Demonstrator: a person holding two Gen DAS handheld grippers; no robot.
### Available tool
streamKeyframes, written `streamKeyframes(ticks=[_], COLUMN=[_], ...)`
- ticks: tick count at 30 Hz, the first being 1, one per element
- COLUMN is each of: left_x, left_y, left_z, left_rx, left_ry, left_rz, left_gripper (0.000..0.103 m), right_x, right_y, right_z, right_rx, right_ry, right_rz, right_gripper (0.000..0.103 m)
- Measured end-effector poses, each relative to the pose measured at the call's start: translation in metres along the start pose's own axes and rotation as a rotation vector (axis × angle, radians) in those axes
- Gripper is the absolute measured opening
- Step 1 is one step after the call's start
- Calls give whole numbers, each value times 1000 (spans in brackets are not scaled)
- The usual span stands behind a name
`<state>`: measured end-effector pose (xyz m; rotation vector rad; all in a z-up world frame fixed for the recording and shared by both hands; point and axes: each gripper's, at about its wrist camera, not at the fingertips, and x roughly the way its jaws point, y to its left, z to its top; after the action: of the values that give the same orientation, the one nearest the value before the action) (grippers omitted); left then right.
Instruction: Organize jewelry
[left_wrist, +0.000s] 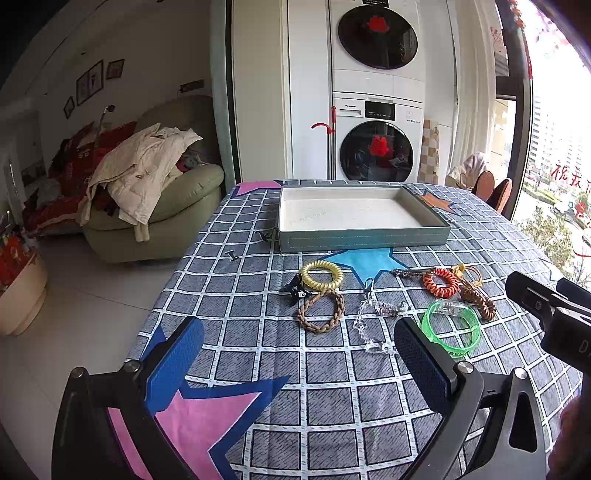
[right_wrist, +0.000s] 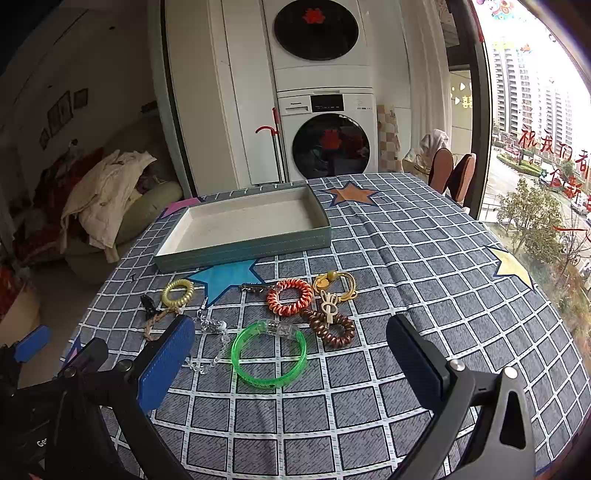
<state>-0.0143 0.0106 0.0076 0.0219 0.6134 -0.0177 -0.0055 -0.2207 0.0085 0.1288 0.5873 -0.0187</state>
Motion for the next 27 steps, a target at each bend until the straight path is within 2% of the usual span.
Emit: streamKeyframes(ticks=[27], left_x=[-1], left_y=[-3], left_z=[0], left_rx=[8], left_ry=[4], left_rz=[-6], left_gripper=[103], right_x=[1], right_y=[1], right_z=[0], right_rx=[-1], right_ry=[1], right_rz=[2], right_gripper=[103])
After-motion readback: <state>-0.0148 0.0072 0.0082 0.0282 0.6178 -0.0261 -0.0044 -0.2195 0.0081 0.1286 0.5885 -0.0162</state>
